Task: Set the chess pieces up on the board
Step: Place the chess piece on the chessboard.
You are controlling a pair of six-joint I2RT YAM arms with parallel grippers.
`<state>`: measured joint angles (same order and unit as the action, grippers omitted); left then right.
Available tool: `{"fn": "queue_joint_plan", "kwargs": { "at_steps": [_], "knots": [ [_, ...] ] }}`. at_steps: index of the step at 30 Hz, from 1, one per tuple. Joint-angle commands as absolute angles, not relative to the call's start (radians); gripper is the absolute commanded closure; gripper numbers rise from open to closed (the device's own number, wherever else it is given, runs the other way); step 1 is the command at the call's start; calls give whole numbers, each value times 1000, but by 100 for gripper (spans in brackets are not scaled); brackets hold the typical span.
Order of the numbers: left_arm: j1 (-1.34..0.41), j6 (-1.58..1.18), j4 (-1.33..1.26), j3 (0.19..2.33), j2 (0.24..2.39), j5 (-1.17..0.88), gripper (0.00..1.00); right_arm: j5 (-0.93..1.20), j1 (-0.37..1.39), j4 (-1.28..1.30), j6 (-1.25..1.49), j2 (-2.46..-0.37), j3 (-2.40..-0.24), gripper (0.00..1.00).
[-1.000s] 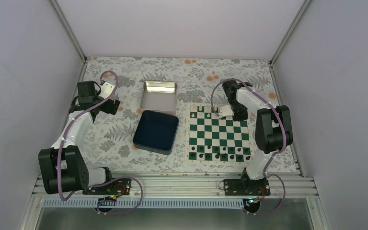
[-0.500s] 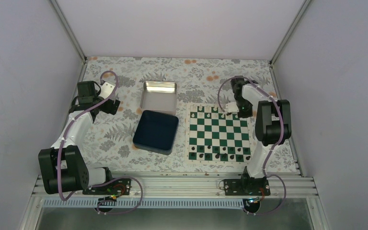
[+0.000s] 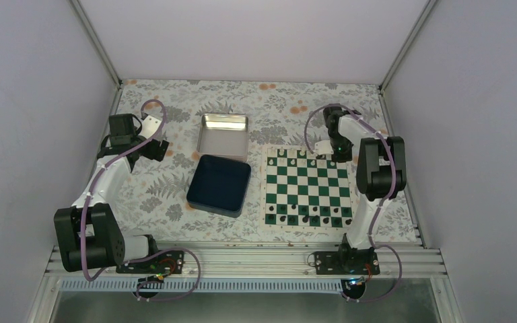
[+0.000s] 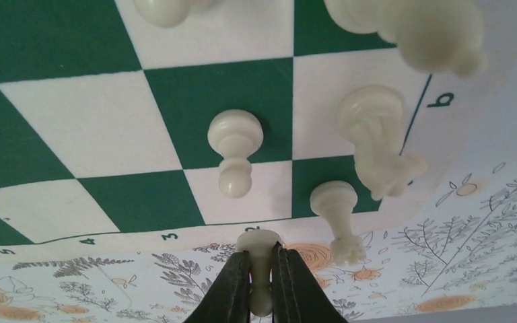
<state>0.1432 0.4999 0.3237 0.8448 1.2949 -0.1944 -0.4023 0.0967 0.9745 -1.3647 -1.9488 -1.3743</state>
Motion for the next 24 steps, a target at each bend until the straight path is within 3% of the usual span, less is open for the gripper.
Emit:
{"fn": "queue_joint_plan", "kwargs": {
  "at_steps": [1,24],
  "knots": [
    [149,489,328,861,1299,-199,1,-382,94,993,-1367,-1965,-1393,93],
    [149,488,341,869,1295,-199,1,-388,81,1001,-1348,-2006,-1384,92]
  ]
}}
